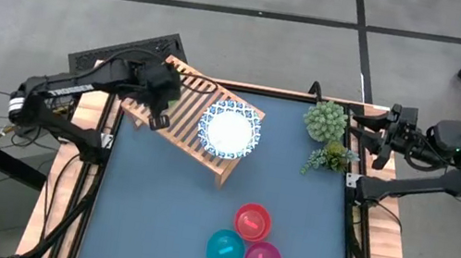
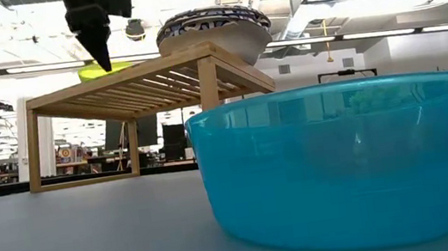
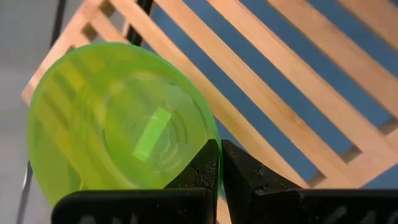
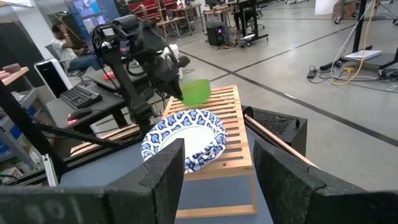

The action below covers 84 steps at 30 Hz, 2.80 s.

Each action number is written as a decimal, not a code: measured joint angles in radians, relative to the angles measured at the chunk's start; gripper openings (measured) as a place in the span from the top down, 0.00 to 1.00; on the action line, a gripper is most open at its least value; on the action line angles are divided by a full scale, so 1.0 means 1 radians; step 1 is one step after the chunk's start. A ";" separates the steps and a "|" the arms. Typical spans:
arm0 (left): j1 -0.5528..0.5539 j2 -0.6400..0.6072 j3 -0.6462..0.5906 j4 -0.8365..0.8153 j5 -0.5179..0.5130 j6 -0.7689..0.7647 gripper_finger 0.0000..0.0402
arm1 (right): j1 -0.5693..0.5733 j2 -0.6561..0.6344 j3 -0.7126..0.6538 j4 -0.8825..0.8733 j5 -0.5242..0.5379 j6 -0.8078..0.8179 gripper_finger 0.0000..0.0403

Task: Place and stack bowls onto a shelf
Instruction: Put the green bowl on the shelf, then stack the orange bowl on top of the green bowl on the shelf

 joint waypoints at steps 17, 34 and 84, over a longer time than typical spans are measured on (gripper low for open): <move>0.050 0.040 0.000 0.048 0.101 0.231 1.00 | 0.000 0.000 0.000 0.000 0.000 0.000 0.46; 0.042 0.040 0.029 0.054 0.045 0.253 0.66 | 0.000 0.000 0.000 -0.001 0.000 -0.004 0.46; -0.169 0.040 0.518 0.050 0.125 -0.171 0.48 | 0.254 0.959 -0.343 0.385 -0.268 0.674 0.46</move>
